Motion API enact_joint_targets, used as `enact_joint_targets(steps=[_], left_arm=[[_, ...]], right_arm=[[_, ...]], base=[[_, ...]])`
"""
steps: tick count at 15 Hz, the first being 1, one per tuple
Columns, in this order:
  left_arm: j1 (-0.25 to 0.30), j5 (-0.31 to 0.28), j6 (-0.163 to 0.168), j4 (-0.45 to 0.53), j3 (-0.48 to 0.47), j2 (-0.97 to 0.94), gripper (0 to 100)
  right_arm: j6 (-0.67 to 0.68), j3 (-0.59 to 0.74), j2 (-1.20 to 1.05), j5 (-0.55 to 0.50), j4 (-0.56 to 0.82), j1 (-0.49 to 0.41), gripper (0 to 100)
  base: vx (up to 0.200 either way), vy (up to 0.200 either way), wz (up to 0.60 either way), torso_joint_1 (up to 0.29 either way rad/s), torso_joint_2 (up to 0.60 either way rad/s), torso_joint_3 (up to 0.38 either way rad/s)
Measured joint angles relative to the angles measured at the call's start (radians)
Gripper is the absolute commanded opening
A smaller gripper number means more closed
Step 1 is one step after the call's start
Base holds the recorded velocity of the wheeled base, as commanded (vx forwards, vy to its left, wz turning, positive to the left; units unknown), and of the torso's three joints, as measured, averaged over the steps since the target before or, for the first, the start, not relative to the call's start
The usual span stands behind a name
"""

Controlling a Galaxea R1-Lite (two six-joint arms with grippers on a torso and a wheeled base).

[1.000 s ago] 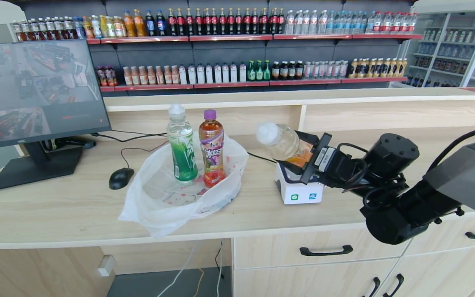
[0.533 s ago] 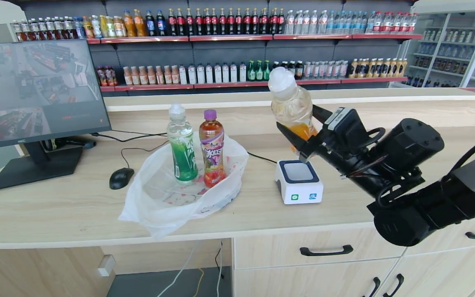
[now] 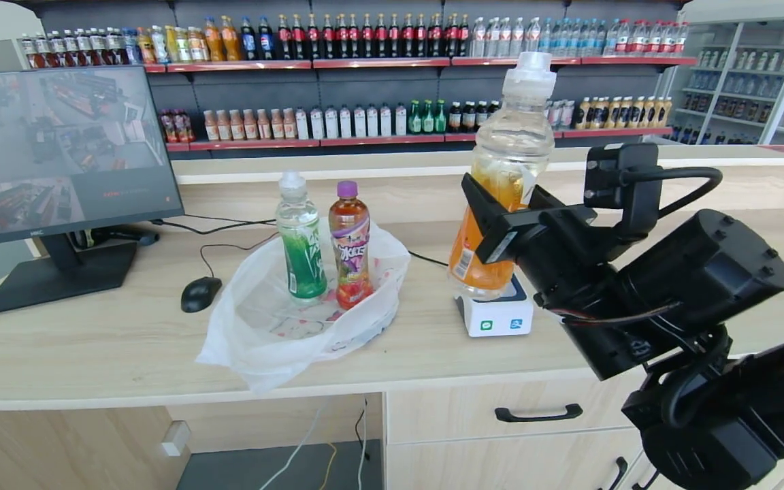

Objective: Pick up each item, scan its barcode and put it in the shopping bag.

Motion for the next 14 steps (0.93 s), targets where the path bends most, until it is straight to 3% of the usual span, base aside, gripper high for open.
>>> enact_joint_targets(steps=[6,14], left_arm=[[0.0,0.0,0.0,0.0,0.0,0.0,100],[0.0,0.0,-0.001,0.0,0.0,0.0,100]], right_arm=[[0.038,0.047,0.025,0.017,0.002,-0.008,0],[0.067,0.006,0.118,0.016,0.002,0.032,0]], base=[[0.0,0.0,0.0,0.0,0.0,0.0],[0.0,0.2,0.0,0.004,0.0,0.004]])
